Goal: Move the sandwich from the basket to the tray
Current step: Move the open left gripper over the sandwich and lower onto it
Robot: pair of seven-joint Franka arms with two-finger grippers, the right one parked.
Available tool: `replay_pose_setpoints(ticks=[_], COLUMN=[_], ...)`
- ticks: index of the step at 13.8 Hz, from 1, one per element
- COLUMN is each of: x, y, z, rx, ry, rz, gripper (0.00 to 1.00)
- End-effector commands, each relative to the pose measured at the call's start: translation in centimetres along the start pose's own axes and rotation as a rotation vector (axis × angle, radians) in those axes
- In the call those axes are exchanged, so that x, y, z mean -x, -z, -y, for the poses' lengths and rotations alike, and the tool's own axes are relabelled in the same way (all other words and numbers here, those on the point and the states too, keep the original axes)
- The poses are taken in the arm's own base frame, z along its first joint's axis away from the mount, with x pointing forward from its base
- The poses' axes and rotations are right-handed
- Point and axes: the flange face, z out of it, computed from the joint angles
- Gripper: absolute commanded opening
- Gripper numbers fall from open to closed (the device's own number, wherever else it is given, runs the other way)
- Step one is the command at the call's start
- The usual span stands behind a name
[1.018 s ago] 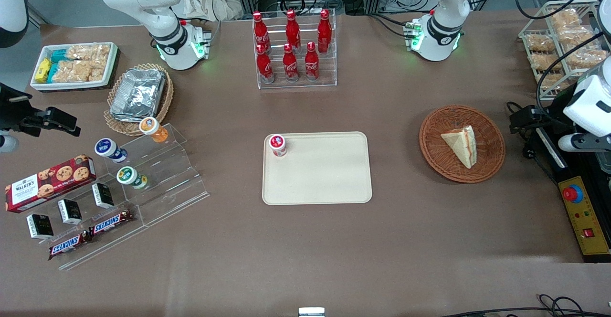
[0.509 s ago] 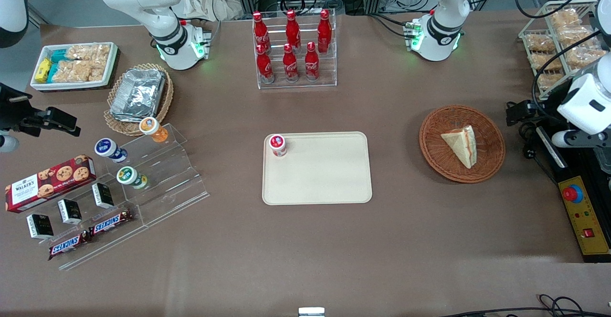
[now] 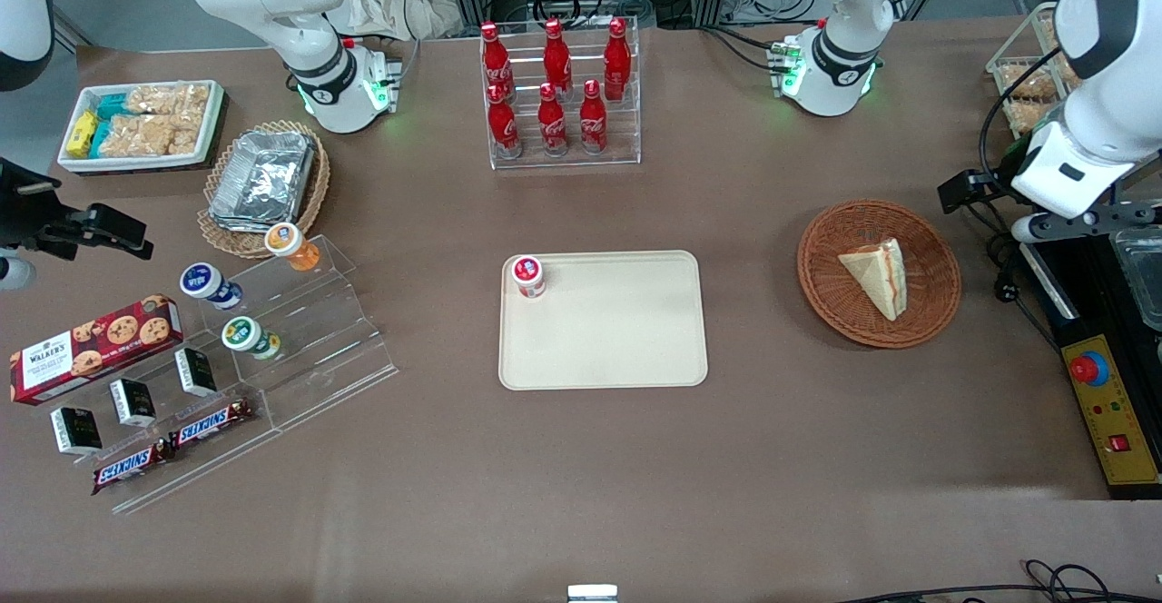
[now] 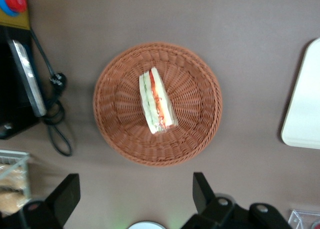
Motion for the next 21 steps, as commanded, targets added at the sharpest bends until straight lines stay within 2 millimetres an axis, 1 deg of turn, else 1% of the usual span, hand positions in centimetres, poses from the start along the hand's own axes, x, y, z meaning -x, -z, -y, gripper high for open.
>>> replay_pose_setpoints(ticks=[1,4,5,6,8,9,10,12,14,15,18,21], x=[0.8,0.9,0.7,0.6,0.1,-0.4,-0.9,-1.7,-2.2,-2.2,-2.6,-2.8], y=[-3.1,-6.0,-7.3,-8.8,-10.9,-12.1,-13.0,-14.9,-17.0,-18.1,-22.0,-24.7], z=[2.6,3.0,3.0,2.6,1.5,1.5,1.4,0.1,-0.4,-1.0,-1.1,-1.1], rx=[0.063,0.071,0.075,0.074,0.072,0.076,0.08,0.085,0.083,0.078,0.071,0.078], ry=[0.079,0.099,0.133,0.189,0.266,0.302,0.339,0.415,0.496,0.502,0.509,0.513], rz=[-0.015,-0.001,0.0,0.003,-0.001,0.009,0.009,0.014,0.046,0.064,0.128,0.138], gripper=[1.0,1.0,1.0,1.0,1.0,1.0,1.0,1.0,1.0,1.0,1.0,1.0])
